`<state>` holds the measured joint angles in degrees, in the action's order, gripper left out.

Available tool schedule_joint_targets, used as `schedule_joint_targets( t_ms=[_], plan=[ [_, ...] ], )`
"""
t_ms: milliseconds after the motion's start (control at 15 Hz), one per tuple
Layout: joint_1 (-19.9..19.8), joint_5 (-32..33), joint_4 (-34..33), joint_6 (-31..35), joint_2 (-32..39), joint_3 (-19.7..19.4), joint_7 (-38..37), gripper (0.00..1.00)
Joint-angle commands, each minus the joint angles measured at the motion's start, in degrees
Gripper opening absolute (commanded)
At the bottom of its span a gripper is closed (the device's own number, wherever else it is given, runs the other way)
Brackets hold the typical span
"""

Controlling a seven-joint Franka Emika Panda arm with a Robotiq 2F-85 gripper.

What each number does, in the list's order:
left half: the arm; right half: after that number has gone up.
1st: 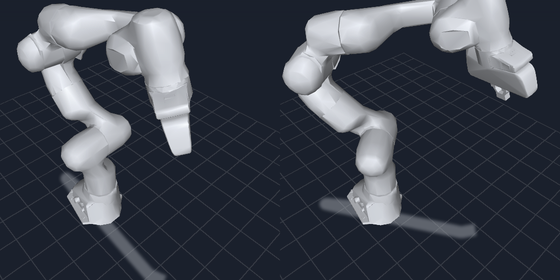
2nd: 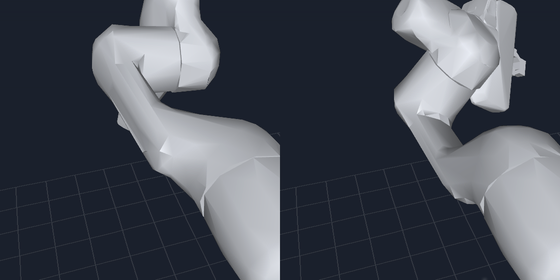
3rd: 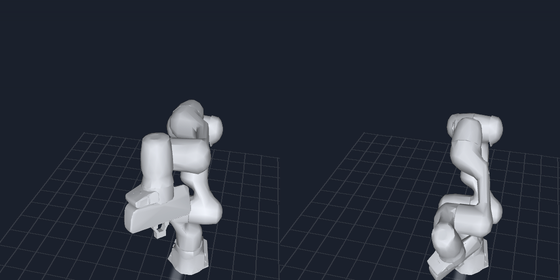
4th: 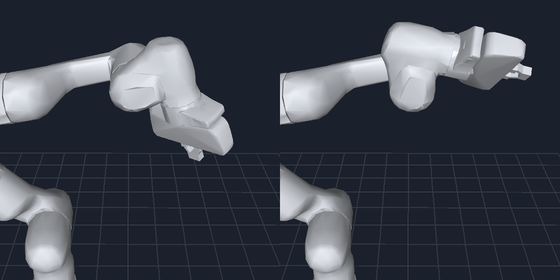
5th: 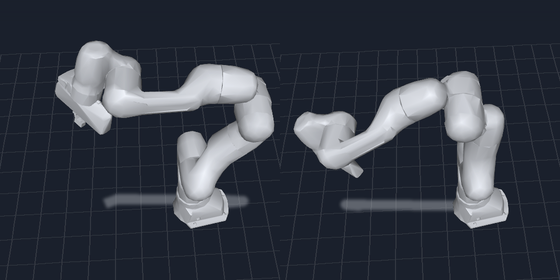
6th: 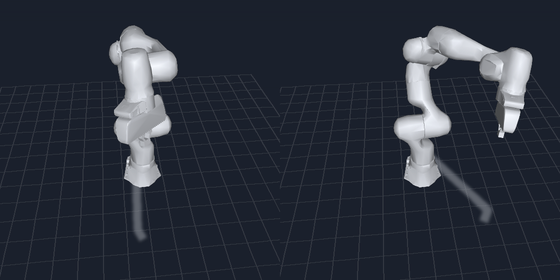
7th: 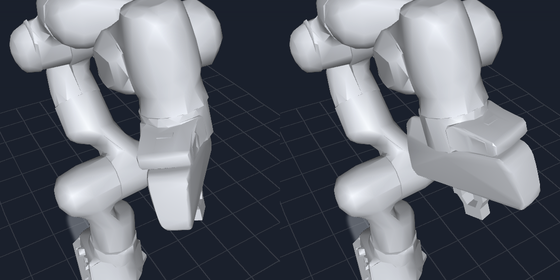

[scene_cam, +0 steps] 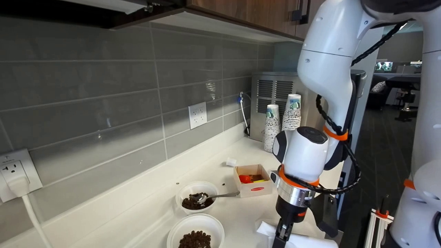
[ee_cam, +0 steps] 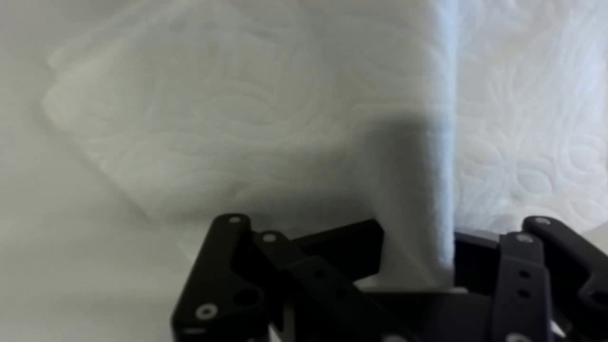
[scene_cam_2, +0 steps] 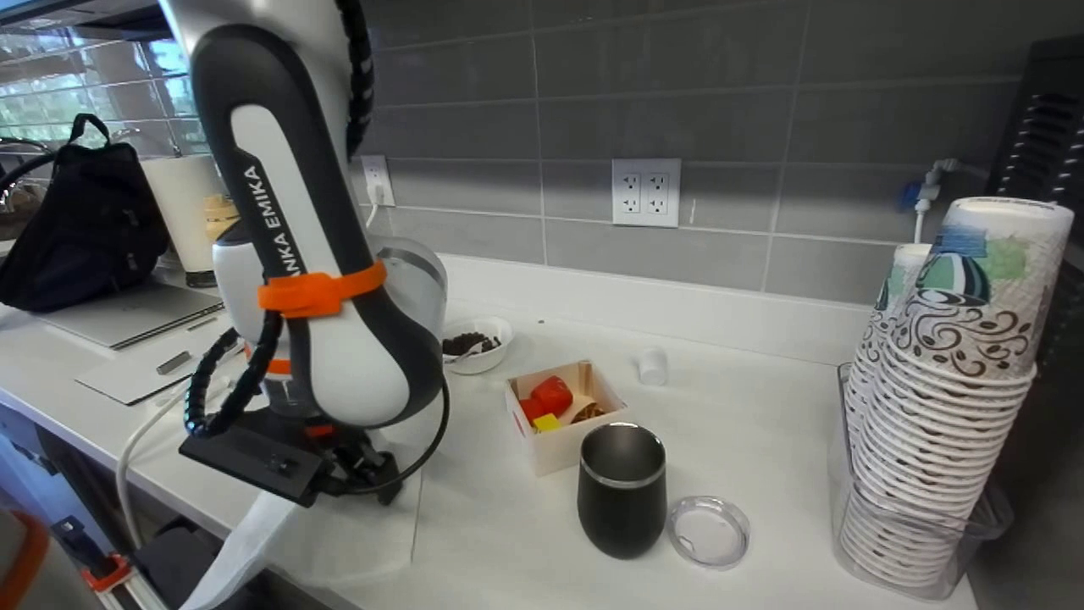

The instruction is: Use the napkin to wipe the table

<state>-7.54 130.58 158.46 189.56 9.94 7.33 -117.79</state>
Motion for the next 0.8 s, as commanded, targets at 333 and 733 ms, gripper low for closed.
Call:
schedule_joint_targets(
  t_ms=[333, 733],
  plan=[
    [14.8, 11.4, -0.4, -2.6, 0.8, -26.3, -7.1, 0.0],
    [13.3, 6.9, -1.4, -1.9, -4.1, -28.7, -4.9, 0.0]
  ],
)
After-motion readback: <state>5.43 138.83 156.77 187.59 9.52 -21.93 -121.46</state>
